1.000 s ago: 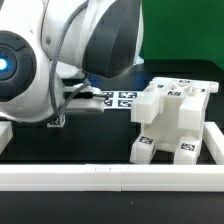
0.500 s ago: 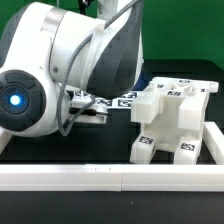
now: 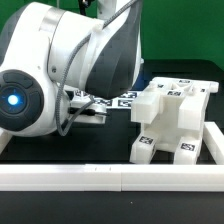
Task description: Assemble chair
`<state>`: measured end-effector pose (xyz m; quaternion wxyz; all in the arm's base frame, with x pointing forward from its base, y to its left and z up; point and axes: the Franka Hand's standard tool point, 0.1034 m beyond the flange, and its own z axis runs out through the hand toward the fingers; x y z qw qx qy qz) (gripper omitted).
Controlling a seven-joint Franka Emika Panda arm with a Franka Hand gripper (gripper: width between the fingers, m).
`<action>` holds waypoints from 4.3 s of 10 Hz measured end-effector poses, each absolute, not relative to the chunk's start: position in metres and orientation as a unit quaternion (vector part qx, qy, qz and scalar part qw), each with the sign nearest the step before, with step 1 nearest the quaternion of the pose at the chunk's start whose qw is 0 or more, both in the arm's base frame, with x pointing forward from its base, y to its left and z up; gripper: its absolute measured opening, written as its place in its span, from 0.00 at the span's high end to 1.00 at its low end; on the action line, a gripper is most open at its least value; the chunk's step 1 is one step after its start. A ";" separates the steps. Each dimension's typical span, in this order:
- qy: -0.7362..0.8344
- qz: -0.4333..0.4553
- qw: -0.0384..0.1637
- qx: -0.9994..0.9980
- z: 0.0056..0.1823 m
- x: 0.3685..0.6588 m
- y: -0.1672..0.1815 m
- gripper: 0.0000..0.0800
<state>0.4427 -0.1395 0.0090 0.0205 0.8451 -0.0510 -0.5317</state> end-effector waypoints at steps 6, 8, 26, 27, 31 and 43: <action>-0.054 -0.431 0.020 0.900 0.135 0.507 -0.111 0.65; -0.056 -0.435 0.015 0.899 0.131 0.493 -0.113 0.65; -0.165 -0.097 0.061 0.980 0.191 0.547 0.025 0.65; -0.166 -0.089 0.057 0.980 0.187 0.550 0.027 0.65; -0.173 -0.036 0.004 0.984 0.162 0.544 0.028 0.65; -0.177 0.130 -0.047 0.974 0.137 0.557 0.113 0.65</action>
Offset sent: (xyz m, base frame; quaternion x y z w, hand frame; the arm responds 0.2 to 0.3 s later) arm 0.0448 0.0218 0.1000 0.0455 0.0571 0.0107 0.9973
